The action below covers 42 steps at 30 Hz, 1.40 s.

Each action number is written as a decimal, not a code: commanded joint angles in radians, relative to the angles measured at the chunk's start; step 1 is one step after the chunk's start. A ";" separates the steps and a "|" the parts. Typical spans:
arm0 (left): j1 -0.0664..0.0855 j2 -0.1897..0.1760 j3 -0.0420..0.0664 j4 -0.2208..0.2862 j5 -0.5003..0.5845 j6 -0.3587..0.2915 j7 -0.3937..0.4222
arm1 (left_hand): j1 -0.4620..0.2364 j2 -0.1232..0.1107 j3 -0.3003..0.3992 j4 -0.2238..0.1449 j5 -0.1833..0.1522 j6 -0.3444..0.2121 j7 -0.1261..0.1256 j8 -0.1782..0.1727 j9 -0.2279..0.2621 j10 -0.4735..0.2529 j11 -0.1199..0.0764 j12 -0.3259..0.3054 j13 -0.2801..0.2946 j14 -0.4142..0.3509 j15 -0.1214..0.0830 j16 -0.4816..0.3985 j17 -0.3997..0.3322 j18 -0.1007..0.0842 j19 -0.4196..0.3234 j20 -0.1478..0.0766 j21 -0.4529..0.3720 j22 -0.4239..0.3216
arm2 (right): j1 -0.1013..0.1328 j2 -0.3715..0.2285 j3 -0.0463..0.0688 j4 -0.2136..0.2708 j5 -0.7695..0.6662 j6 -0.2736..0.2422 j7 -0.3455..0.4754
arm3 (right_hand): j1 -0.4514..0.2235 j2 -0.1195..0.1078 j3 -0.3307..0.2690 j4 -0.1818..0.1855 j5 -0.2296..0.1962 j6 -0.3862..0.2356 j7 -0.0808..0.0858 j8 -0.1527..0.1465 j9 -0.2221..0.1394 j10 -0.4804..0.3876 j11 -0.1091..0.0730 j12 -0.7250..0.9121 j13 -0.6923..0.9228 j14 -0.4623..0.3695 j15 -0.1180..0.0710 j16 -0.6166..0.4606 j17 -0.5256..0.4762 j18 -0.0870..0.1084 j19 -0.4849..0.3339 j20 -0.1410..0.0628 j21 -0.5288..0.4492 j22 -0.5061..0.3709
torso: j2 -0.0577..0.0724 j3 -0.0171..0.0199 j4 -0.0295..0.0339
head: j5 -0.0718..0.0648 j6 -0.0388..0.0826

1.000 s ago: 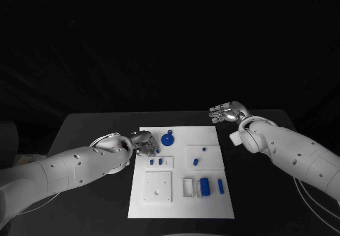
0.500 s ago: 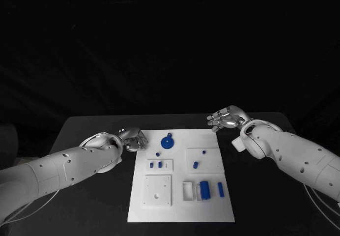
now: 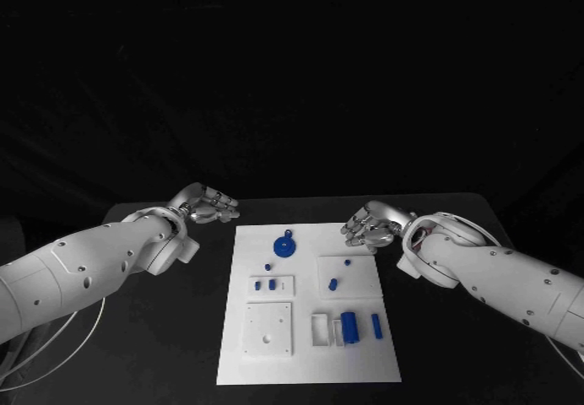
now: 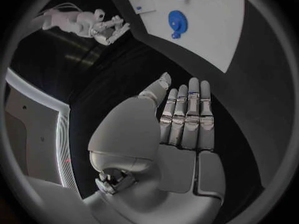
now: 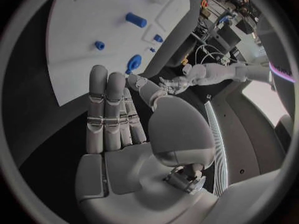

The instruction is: Assemble the parts on the task board

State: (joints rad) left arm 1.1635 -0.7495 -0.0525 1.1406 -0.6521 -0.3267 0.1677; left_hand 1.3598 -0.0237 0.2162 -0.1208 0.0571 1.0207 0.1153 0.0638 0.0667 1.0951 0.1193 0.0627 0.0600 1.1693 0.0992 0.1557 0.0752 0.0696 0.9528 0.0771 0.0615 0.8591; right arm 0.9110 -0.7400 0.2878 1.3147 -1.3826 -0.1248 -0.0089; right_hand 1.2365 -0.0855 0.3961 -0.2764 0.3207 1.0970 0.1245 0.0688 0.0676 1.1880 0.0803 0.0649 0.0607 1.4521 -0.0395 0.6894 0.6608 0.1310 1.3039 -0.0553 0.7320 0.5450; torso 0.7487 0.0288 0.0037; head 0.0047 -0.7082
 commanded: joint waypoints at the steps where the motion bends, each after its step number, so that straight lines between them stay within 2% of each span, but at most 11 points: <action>1: 0.008 -0.011 0.001 0.034 0.193 0.045 0.060 | -0.002 -0.002 -0.039 0.003 0.003 -0.004 0.007 0.000 -0.001 -0.041 0.016 0.002 0.000 0.037 0.001 -0.060 0.006 0.002 0.024 0.009 -0.001 -0.100 | -0.004 -0.005 -0.017 0.030 -0.244 -0.021 -0.114 | 0.005 -0.014 0.013 -0.002 -0.048 -0.003 -0.002 -0.006 -0.001 -0.011 -0.002 -0.006 -0.001 0.002 0.012 0.008 0.007 0.009 0.002 0.004 0.006 0.012 | 0.001 -0.0012 -0.0005 | 0.003 0.001; 6: 0.013 -0.019 0.002 0.064 0.220 0.045 0.066 | 0.016 0.023 -0.131 0.008 -0.004 -0.011 0.004 0.000 -0.001 -0.064 0.019 0.006 -0.001 0.037 0.006 -0.092 0.024 -0.003 0.066 0.014 0.003 -0.357 | -0.006 -0.004 -0.049 0.049 -0.339 -0.049 -0.170 | 0.018 -0.040 0.031 0.005 -0.095 -0.001 -0.005 -0.006 -0.001 -0.026 0.002 -0.006 -0.001 0.005 0.019 0.019 0.008 0.013 0.009 0.012 0.006 0.031 | 0.002 -0.0022 -0.0001 | 0.002 0.001; 9: 0.015 -0.021 0.003 0.078 0.237 0.046 0.078 | 0.013 0.022 -0.146 0.011 -0.004 -0.013 0.002 0.000 -0.002 -0.063 0.020 0.003 -0.001 0.003 0.017 -0.095 0.019 -0.007 0.060 0.021 0.000 -0.412 | -0.009 -0.002 -0.068 0.057 -0.384 -0.064 -0.200 | 0.021 -0.052 0.039 0.015 -0.117 0.000 -0.007 -0.006 0.000 -0.032 0.003 -0.006 -0.001 0.004 0.020 0.023 0.004 0.012 0.011 0.014 -0.001 0.041 | 0.002 -0.0026 0.0005 | 0.002 -0.002; 12: 0.015 -0.022 0.003 0.091 0.251 0.045 0.092 | 0.006 0.015 -0.161 0.018 -0.005 -0.021 0.003 -0.001 -0.002 -0.086 0.025 0.002 -0.001 -0.082 0.040 -0.095 -0.007 -0.006 0.019 0.044 0.000 -0.473 | -0.015 0.002 -0.083 0.064 -0.431 -0.075 -0.234 | 0.026 -0.075 0.069 0.033 -0.164 0.001 -0.008 -0.006 -0.001 -0.035 0.004 -0.006 -0.001 0.004 0.021 0.027 -0.003 0.011 0.016 0.015 -0.012 0.055 | 0.002 -0.0016 0.0022 | -0.002 -0.005; 15: 0.016 -0.021 0.003 0.098 0.257 0.044 0.100 | 0.008 0.013 -0.165 0.023 -0.005 -0.024 0.003 0.000 -0.001 -0.105 0.025 0.005 -0.001 -0.110 0.045 -0.094 -0.009 0.003 0.013 0.055 0.003 -0.519 | -0.019 0.006 -0.090 0.065 -0.452 -0.083 -0.247 | 0.035 -0.102 0.102 0.064 -0.181 0.002 -0.009 -0.007 -0.001 -0.033 0.003 -0.006 -0.001 0.002 0.021 0.031 -0.012 0.011 0.022 0.014 -0.032 0.075 | 0.002 -0.0020 0.0025 | -0.002 -0.005; 16: 0.016 -0.021 0.003 0.100 0.259 0.043 0.103 | 0.008 0.013 -0.165 0.023 -0.004 -0.025 0.003 0.000 -0.001 -0.106 0.026 0.005 -0.001 -0.113 0.045 -0.094 -0.009 0.004 0.013 0.056 0.003 -0.527 | -0.021 0.008 -0.093 0.066 -0.457 -0.086 -0.250 | 0.037 -0.104 0.104 0.065 -0.193 0.003 -0.009 -0.006 -0.001 -0.033 0.003 -0.006 -0.001 0.001 0.020 0.031 -0.012 0.012 0.023 0.013 -0.032 0.077 | 0.002 -0.0020 0.0025 | -0.002 -0.005; 17: 0.016 -0.021 0.003 0.101 0.261 0.043 0.104 | 0.011 0.014 -0.167 0.027 -0.004 -0.025 0.005 0.001 -0.001 -0.106 0.027 0.005 -0.001 -0.115 0.047 -0.094 -0.008 0.011 0.023 0.061 0.005 -0.584 | -0.022 0.010 -0.095 0.066 -0.462 -0.089 -0.253 | 0.037 -0.104 0.104 0.065 -0.193 0.003 -0.009 -0.006 -0.001 -0.033 0.003 -0.006 -0.001 0.001 0.020 0.031 -0.012 0.012 0.023 0.013 -0.032 0.077 | 0.002 -0.0016 0.0021 | -0.001 -0.006; 19: 0.016 -0.020 0.003 0.104 0.263 0.044 0.107 | 0.012 0.014 -0.167 0.027 -0.004 -0.023 0.006 0.000 -0.001 -0.105 0.030 0.005 -0.001 -0.111 0.048 -0.094 -0.008 0.008 0.039 0.059 0.006 -0.649 | -0.025 0.015 -0.099 0.065 -0.468 -0.094 -0.256 | 0.037 -0.104 0.104 0.065 -0.193 0.003 -0.009 -0.006 -0.001 -0.033 0.003 -0.006 -0.001 0.001 0.020 0.031 -0.012 0.012 0.023 0.013 -0.032 0.077 | 0.003 -0.0014 0.0021 | -0.001 -0.008; 20: 0.016 -0.020 0.003 0.105 0.264 0.045 0.108 | 0.012 0.014 -0.167 0.027 -0.004 -0.023 0.006 0.000 -0.001 -0.105 0.031 0.005 -0.001 -0.110 0.048 -0.094 -0.009 0.008 0.041 0.059 0.006 -0.658 | -0.026 0.017 -0.101 0.064 -0.471 -0.097 -0.257 | 0.046 -0.116 0.119 0.085 -0.195 0.004 -0.009 -0.006 0.000 -0.031 0.002 -0.006 -0.001 0.001 0.019 0.036 -0.018 0.012 0.030 0.012 -0.055 0.111 | 0.003 -0.0014 0.0021 | -0.001 -0.008; 25: 0.016 -0.018 0.003 0.104 0.265 0.050 0.103 | 0.014 0.015 -0.165 0.025 -0.003 -0.020 0.010 0.000 -0.001 -0.111 0.045 0.005 -0.001 -0.100 0.053 -0.094 -0.008 0.010 0.056 0.059 0.008 -0.703 | -0.031 0.031 -0.107 0.058 -0.474 -0.094 -0.256 | 0.042 -0.114 0.157 0.085 -0.203 0.014 -0.008 -0.006 0.000 -0.014 -0.001 -0.007 -0.001 0.002 0.017 0.050 -0.011 0.012 0.036 0.010 -0.049 0.134 | 0.003 -0.0005 0.0021 | -0.001 -0.011; 42: 0.016 -0.016 0.003 0.100 0.264 0.061 0.095 | 0.013 0.013 -0.161 0.027 -0.002 -0.017 0.014 0.000 -0.002 -0.112 0.049 0.006 -0.001 -0.101 0.055 -0.094 -0.008 0.014 0.071 0.061 0.012 -0.769 | -0.037 0.068 -0.137 0.006 -0.492 -0.100 -0.272 | 0.034 -0.109 0.279 0.085 -0.228 0.053 -0.012 -0.005 0.001 0.028 -0.010 -0.006 -0.001 -0.006 0.013 0.070 -0.011 0.016 0.018 0.006 -0.045 0.256 | 0.002 -0.0005 0.0015 | 0.000 -0.016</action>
State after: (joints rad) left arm 1.1774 -0.7674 -0.0500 1.2384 -0.3941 -0.2845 0.2510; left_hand 1.3750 -0.0089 0.0517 -0.0954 0.0572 1.0039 0.1231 0.0637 0.0667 0.9842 0.1642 0.0655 0.0601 1.0679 0.1506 0.0655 0.0672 0.0696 1.0171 0.1411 0.0687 0.0909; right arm 0.8799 -0.6734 0.1564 1.3276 -1.8540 -0.2323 -0.2650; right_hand 1.2792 -0.1976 0.6698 -0.1905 0.0968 1.1456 0.1126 0.0645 0.0678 1.2103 0.0700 0.0652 0.0613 1.4514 -0.0282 0.7542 0.6506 0.1336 1.3305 -0.0505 0.6853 0.7957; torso 0.7512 0.0278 0.0057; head 0.0034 -0.7234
